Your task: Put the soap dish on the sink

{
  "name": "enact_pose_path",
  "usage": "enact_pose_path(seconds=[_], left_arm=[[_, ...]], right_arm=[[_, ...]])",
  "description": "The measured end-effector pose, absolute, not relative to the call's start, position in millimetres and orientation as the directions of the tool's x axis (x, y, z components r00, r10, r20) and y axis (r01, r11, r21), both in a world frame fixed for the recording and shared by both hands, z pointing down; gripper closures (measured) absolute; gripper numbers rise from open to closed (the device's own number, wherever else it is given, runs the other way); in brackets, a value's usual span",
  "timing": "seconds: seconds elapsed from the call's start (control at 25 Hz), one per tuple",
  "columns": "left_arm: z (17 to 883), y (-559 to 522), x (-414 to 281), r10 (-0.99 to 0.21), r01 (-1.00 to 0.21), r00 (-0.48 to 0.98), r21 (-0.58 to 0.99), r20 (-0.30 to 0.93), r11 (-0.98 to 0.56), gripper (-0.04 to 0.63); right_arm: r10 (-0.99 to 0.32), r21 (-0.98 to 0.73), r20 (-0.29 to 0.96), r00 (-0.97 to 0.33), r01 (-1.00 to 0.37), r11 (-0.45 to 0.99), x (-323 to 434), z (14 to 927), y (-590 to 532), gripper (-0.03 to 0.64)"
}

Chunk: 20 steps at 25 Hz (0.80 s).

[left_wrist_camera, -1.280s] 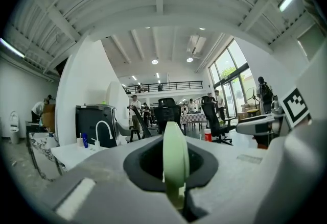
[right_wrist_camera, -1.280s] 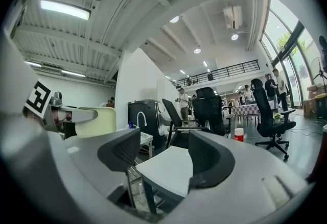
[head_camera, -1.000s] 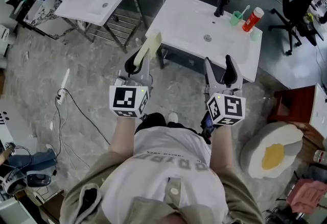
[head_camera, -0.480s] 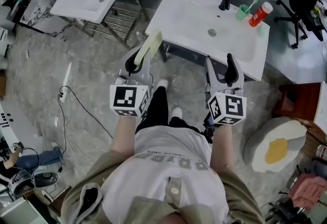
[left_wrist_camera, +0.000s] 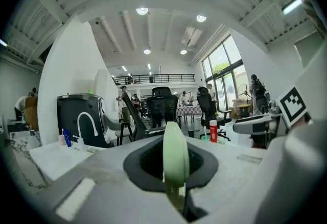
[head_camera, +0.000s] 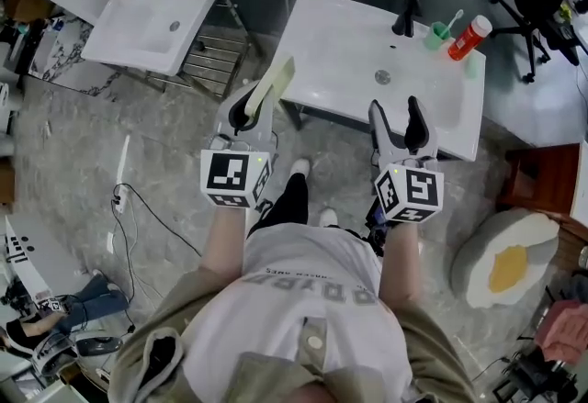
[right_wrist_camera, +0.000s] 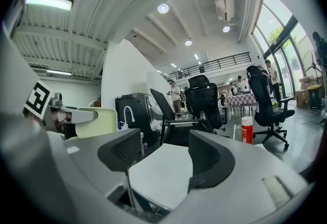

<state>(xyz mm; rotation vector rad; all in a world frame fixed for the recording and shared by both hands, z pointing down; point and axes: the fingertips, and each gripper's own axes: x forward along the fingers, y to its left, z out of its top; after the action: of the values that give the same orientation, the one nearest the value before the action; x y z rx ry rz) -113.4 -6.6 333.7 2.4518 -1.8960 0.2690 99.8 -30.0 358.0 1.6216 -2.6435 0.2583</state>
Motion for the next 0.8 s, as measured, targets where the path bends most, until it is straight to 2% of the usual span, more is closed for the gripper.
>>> enact_pose_path(seconds=[0.52,0.8], left_arm=[[308.0,-108.7,-133.4,-0.926,-0.923,0.363,-0.096,0.102,-0.372,0.581],[318.6,-153.5,-143.8,-0.897,-0.897,0.429,-0.069,0.104,-0.437,0.581]], right_arm=[[-0.924,-0.093,0.048,-0.38,-0.922,0.375,73.8,325.1,-115.0,0.318],[-0.939,-0.077,0.057,-0.339,-0.939,0.334,59.8,329.7,-147.4,0.318]])
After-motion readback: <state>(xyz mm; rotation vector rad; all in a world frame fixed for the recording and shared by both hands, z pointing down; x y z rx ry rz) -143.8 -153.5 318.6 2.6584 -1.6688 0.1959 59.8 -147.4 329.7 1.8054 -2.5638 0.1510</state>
